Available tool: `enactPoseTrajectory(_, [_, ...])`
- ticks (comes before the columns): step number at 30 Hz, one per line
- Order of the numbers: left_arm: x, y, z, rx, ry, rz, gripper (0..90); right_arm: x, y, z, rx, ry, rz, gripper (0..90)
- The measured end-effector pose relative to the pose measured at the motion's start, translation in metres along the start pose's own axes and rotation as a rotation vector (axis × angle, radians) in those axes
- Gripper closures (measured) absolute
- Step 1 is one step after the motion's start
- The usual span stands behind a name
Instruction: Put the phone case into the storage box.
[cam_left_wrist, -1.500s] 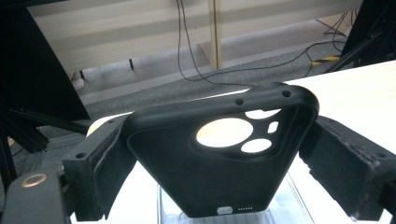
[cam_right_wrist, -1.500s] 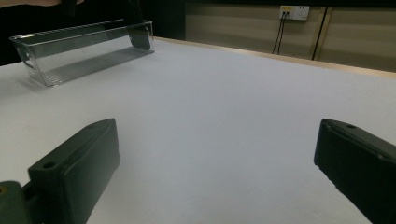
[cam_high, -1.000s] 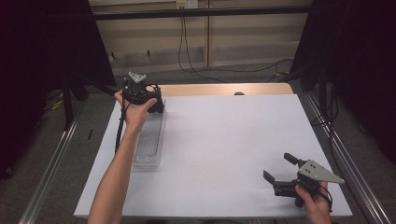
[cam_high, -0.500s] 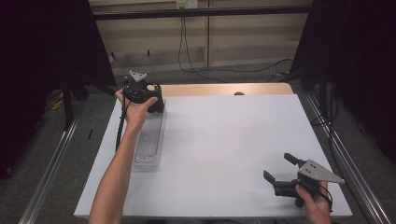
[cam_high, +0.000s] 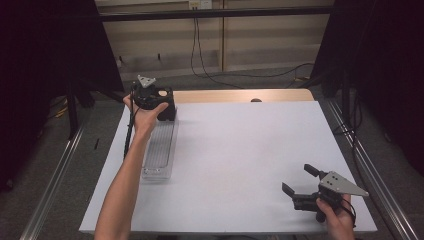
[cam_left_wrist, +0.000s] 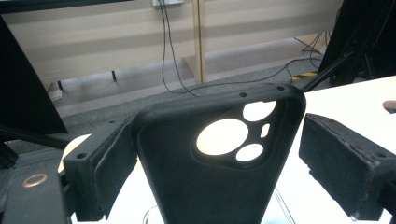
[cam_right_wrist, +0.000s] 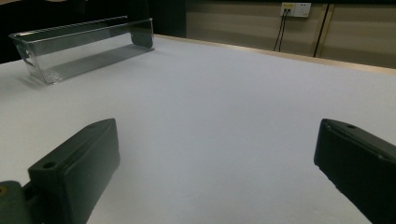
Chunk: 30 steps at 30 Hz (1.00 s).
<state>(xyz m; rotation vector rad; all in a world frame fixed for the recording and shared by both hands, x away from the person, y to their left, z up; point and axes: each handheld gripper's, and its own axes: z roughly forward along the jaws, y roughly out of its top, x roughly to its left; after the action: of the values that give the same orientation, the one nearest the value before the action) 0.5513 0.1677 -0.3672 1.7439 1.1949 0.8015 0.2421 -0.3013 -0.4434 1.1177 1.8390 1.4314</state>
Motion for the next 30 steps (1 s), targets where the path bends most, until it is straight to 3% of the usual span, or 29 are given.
enactPoseTrajectory(13, [0.0,-0.001,0.001,-0.045,-0.005,-0.004,4.7,0.0,0.0,0.0,0.002,0.001,0.001,0.0])
enactPoseTrajectory(19, [0.002,-0.001,0.001,-0.044,-0.015,-0.029,3.5,0.0,-0.001,0.0,-0.001,0.0,0.0,0.0])
enactPoseTrajectory(30, [0.015,-0.001,-0.005,-0.013,-0.091,-0.087,3.4,-0.001,-0.001,0.0,-0.001,0.0,0.002,0.0])
